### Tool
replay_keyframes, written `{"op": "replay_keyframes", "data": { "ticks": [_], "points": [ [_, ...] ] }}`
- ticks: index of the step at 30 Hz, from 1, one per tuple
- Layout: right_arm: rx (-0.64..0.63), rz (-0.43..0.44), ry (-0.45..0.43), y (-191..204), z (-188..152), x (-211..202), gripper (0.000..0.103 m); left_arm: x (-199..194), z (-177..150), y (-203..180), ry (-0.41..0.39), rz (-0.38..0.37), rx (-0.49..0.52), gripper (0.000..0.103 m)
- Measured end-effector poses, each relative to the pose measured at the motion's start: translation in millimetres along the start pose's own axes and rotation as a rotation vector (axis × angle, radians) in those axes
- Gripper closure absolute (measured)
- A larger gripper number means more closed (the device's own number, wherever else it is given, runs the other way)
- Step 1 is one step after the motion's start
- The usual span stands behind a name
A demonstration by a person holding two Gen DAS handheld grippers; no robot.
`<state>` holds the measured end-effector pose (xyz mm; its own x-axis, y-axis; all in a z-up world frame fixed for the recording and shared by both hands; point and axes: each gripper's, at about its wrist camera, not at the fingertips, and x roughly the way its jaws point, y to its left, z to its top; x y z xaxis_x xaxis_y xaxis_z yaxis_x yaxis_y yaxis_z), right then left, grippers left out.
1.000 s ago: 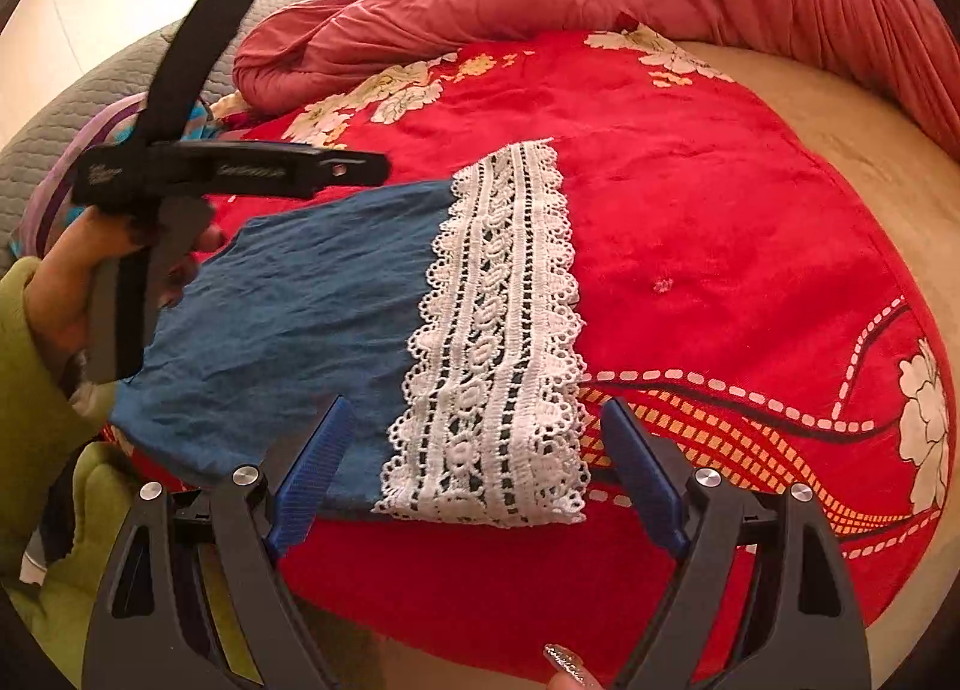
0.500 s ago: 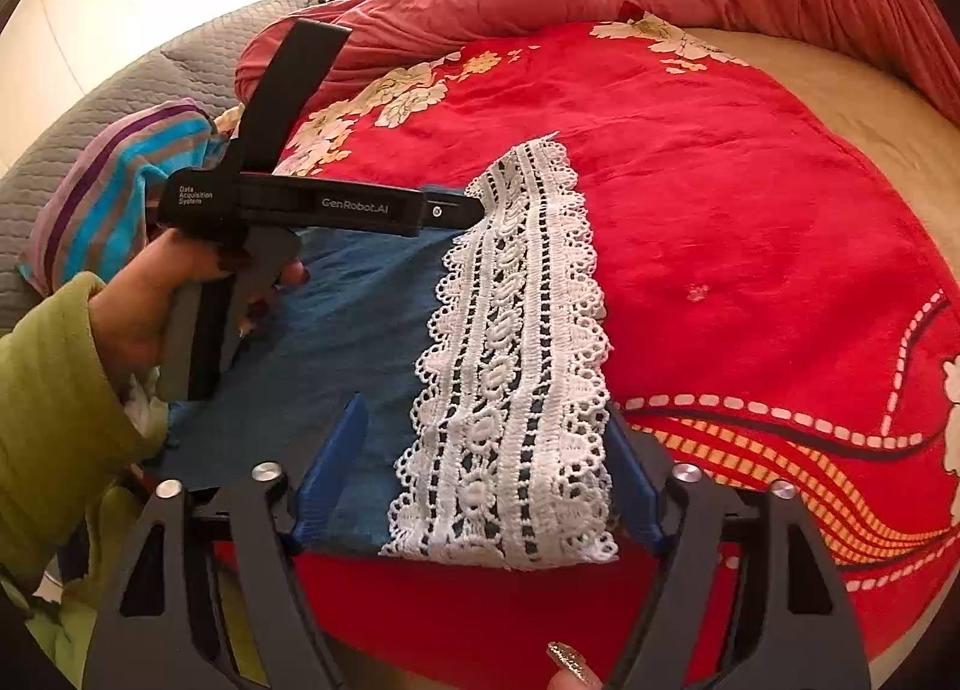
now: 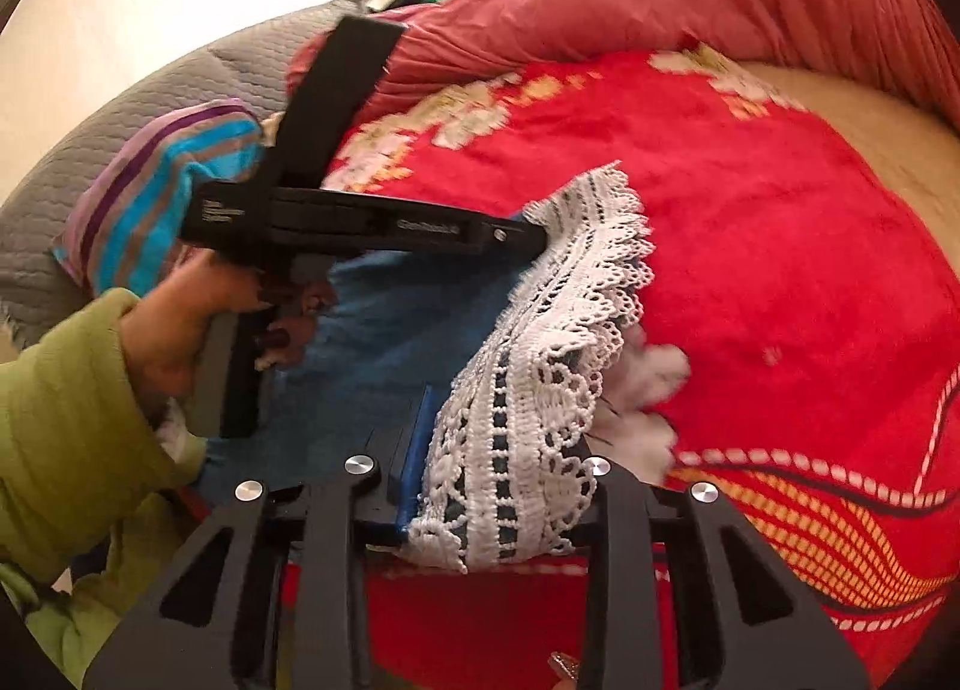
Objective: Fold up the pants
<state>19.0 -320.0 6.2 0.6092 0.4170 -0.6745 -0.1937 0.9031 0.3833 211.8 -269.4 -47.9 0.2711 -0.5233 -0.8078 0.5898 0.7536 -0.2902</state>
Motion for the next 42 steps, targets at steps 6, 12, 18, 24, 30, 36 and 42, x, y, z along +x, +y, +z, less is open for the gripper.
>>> {"op": "replay_keyframes", "data": {
  "ticks": [6,12,18,24,30,36,42],
  "points": [
    [-0.107,0.059,-0.037,41,22,-5,0.075,-45,-2,24,-0.105,-0.074,-0.085,0.098],
    [-0.207,0.115,-0.022,85,35,6,0.075,-90,-19,53,-0.19,-0.081,-0.145,0.098],
    [-0.269,0.144,0.039,123,37,35,0.075,-105,-42,82,-0.22,-0.061,-0.211,0.098],
    [-0.361,0.132,0.118,158,25,61,0.075,-138,-75,132,-0.293,-0.001,-0.366,0.097],
    [-0.515,0.123,0.202,206,-6,93,0.075,-187,-124,173,-0.399,0.075,-0.484,0.097],
    [-0.616,0.191,0.253,249,-28,107,0.058,-202,-163,196,-0.441,0.022,-0.599,0.093],
    [-0.557,0.24,0.155,231,2,66,0.049,-201,-165,186,-0.443,-0.027,-0.579,0.083]
  ]
}}
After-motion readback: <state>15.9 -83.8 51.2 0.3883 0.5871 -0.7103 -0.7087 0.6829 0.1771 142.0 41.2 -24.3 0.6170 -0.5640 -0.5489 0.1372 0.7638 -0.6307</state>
